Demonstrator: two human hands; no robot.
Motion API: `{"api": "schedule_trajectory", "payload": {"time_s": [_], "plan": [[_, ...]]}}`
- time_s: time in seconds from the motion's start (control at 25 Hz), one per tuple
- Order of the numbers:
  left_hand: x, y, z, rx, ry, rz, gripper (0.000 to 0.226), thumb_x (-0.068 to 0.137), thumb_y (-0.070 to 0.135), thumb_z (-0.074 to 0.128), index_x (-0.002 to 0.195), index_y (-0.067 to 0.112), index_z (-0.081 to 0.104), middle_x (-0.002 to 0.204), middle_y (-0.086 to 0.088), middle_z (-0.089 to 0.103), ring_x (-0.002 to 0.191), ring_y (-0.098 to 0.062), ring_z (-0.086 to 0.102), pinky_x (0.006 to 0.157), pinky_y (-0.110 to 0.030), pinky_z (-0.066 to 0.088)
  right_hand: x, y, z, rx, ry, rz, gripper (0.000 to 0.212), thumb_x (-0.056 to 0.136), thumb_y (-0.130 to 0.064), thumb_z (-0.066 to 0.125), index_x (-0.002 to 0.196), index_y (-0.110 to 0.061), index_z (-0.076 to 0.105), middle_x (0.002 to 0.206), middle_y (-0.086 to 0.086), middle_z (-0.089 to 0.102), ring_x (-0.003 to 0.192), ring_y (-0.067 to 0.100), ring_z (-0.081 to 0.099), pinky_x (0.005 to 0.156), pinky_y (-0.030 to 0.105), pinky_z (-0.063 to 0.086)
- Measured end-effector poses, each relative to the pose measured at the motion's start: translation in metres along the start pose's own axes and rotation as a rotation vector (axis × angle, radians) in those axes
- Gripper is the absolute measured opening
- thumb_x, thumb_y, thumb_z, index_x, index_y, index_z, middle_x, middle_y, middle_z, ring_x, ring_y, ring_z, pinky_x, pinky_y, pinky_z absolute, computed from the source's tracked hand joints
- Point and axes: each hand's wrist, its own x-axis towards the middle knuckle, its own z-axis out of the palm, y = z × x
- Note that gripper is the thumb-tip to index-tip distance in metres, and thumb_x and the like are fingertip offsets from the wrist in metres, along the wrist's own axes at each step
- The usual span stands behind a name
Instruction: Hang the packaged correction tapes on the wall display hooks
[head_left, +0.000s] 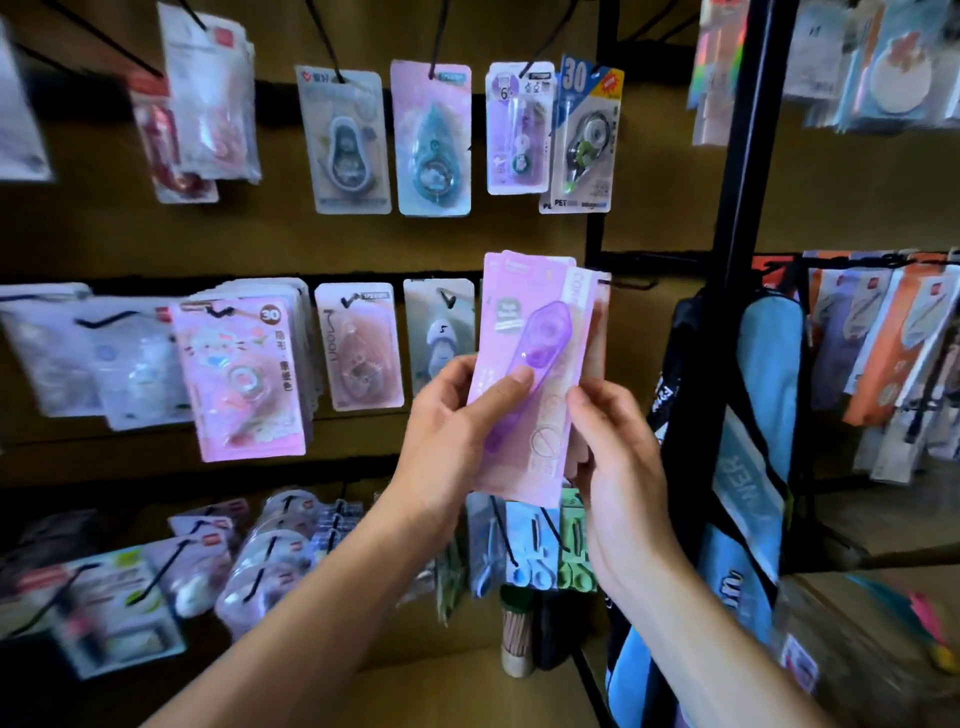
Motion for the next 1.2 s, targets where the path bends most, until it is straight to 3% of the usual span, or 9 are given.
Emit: {"api": "schedule_trajectory", "payload": {"time_s": [0.08, 0.24, 0.44, 0.6, 0.68, 0.92, 1.04, 1.12, 1.2], "plan": [[-0.014, 0.014, -0.037, -0.018, 0.077, -0.004, 0.026, 0.086, 0.027, 0.067, 0.109, 0.014, 0.066, 0.102, -0.006, 0.076, 0.084, -0.023, 0.072, 0.07, -0.032, 0.06, -0.012, 0.013, 0.033, 0.043, -0.079, 0.044, 0.011, 0.097, -0.015, 0.053, 0.098, -0.01, 0.063, 0.092, 0.006, 0.073, 0.081, 0.014, 0.067, 0.072, 0.025, 0.053], [-0.048, 0.036, -0.111, 0.003, 0.253, 0.041, 0.029, 0.083, 0.033, 0.066, 0.106, 0.015, 0.069, 0.098, -0.006, 0.076, 0.085, -0.022, 0.07, 0.073, -0.037, 0.06, -0.041, 0.043, 0.1, -0.01, -0.212, 0.111, 0.015, 0.096, -0.006, 0.053, 0.094, -0.012, 0.066, 0.08, 0.0, 0.074, 0.07, 0.009, 0.066, 0.062, 0.021, 0.052], [-0.104, 0.054, -0.21, 0.134, 0.503, 0.159, 0.037, 0.08, 0.028, 0.075, 0.112, 0.011, 0.066, 0.098, -0.008, 0.076, 0.084, -0.02, 0.071, 0.073, -0.035, 0.059, -0.094, 0.095, 0.206, -0.109, -0.337, 0.189, 0.017, 0.094, -0.006, 0.057, 0.079, -0.007, 0.063, 0.072, 0.011, 0.061, 0.068, 0.018, 0.053, 0.062, 0.03, 0.044], [-0.13, 0.068, -0.275, 0.142, 0.644, 0.168, 0.039, 0.067, 0.013, 0.082, 0.104, 0.011, 0.068, 0.09, -0.008, 0.077, 0.075, -0.022, 0.072, 0.062, -0.031, 0.059, -0.129, 0.135, 0.27, -0.262, -0.318, 0.089, 0.012, 0.081, -0.032, 0.064, 0.085, -0.022, 0.057, 0.076, 0.002, 0.07, 0.071, 0.017, 0.065, 0.07, 0.038, 0.054], [-0.136, 0.077, -0.307, 0.098, 0.717, 0.173, 0.033, 0.07, 0.012, 0.078, 0.102, 0.011, 0.07, 0.092, -0.01, 0.077, 0.078, -0.022, 0.072, 0.069, -0.034, 0.06, -0.139, 0.149, 0.297, -0.208, -0.373, 0.125, 0.016, 0.085, -0.022, 0.066, 0.093, -0.025, 0.053, 0.083, 0.002, 0.073, 0.074, 0.015, 0.068, 0.073, 0.04, 0.056], [-0.139, 0.095, -0.381, 0.027, 0.703, 0.152, 0.039, 0.069, 0.012, 0.074, 0.107, 0.007, 0.069, 0.094, -0.011, 0.076, 0.077, -0.02, 0.073, 0.069, -0.032, 0.06, -0.128, 0.171, 0.356, -0.218, -0.733, 0.391, 0.031, 0.089, -0.011, 0.066, 0.118, -0.019, 0.062, 0.107, 0.006, 0.074, 0.1, 0.022, 0.071, 0.091, 0.043, 0.057], [-0.139, 0.098, -0.41, 0.045, 0.757, 0.164, 0.041, 0.068, 0.011, 0.076, 0.108, 0.005, 0.069, 0.092, -0.012, 0.076, 0.075, -0.021, 0.072, 0.071, -0.036, 0.061, -0.128, 0.186, 0.377, -0.155, -0.774, 0.441, 0.018, 0.094, -0.01, 0.059, 0.106, -0.021, 0.067, 0.104, 0.003, 0.075, 0.101, 0.02, 0.07, 0.092, 0.037, 0.056], [-0.145, 0.1, -0.424, 0.028, 0.801, 0.191, 0.046, 0.069, 0.011, 0.076, 0.113, 0.001, 0.068, 0.099, -0.015, 0.075, 0.08, -0.025, 0.071, 0.079, -0.041, 0.06, -0.132, 0.199, 0.389, -0.096, -0.749, 0.469, 0.022, 0.099, -0.012, 0.052, 0.092, -0.022, 0.07, 0.097, 0.001, 0.076, 0.1, 0.021, 0.07, 0.096, 0.041, 0.052], [-0.155, 0.099, -0.436, -0.012, 0.852, 0.205, 0.044, 0.072, 0.008, 0.074, 0.115, 0.002, 0.067, 0.102, -0.017, 0.075, 0.084, -0.028, 0.072, 0.08, -0.043, 0.06, -0.139, 0.214, 0.402, -0.122, -0.751, 0.45, 0.025, 0.1, -0.011, 0.048, 0.093, -0.02, 0.07, 0.1, 0.007, 0.076, 0.102, 0.028, 0.069, 0.098, 0.048, 0.05]]}}
